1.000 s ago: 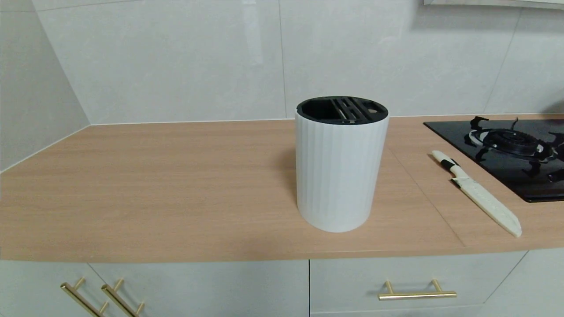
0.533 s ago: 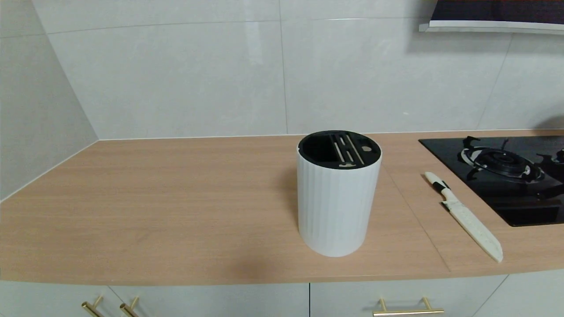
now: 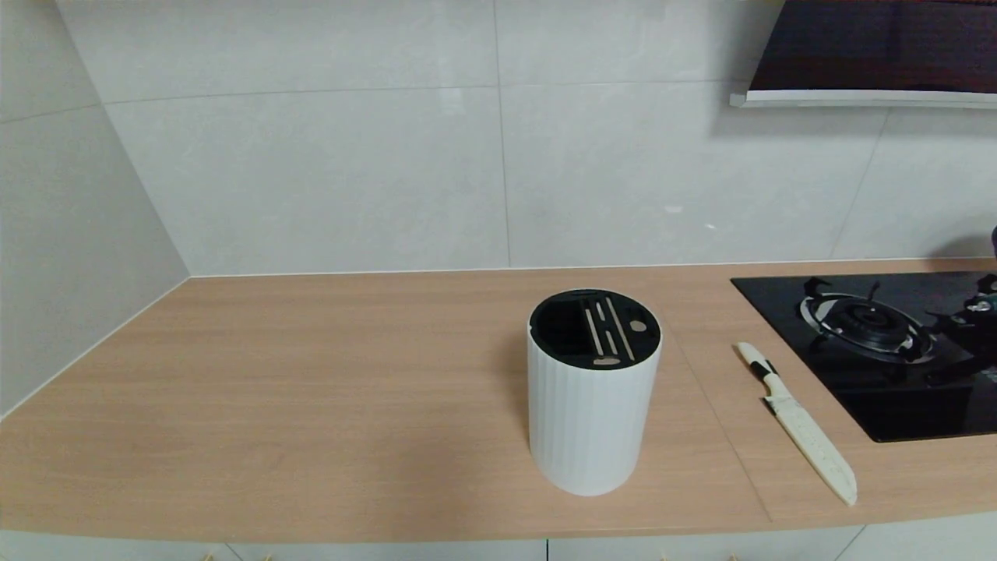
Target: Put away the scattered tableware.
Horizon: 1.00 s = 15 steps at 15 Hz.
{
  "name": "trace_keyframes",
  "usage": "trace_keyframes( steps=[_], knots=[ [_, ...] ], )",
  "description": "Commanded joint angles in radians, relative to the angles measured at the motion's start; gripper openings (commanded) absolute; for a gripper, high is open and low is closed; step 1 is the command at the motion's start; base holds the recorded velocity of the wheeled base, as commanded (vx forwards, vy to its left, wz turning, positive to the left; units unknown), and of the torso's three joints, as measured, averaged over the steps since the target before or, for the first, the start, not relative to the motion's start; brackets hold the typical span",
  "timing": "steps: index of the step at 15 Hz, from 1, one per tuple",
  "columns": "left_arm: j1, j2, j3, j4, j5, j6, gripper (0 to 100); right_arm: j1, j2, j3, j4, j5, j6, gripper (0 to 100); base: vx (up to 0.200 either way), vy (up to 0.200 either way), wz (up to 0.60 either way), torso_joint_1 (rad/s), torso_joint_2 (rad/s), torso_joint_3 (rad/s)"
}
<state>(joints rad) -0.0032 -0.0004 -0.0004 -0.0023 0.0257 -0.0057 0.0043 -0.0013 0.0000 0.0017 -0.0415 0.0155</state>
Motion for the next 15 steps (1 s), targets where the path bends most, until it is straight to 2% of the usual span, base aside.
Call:
trace_keyframes(
  steps=[1, 7, 15],
  knots=[
    [0.0, 0.0, 0.0, -0.001, 0.0, 0.0, 100, 0.0, 0.001, 0.0, 0.0, 0.0, 0.0, 100, 0.0, 0.0, 0.0, 0.261, -0.59, -0.325],
    [0.0, 0.0, 0.0, -0.001, 0.0, 0.0, 100, 0.0, 0.001, 0.0, 0.0, 0.0, 0.0, 100, 0.0, 0.0, 0.0, 0.239, -0.52, -0.287],
    [0.0, 0.0, 0.0, -0.001, 0.0, 0.001, 100, 0.0, 0.001, 0.0, 0.0, 0.0, -0.026, 100, 0.0, 0.0, 0.0, 0.016, -0.04, -0.021]
  ],
)
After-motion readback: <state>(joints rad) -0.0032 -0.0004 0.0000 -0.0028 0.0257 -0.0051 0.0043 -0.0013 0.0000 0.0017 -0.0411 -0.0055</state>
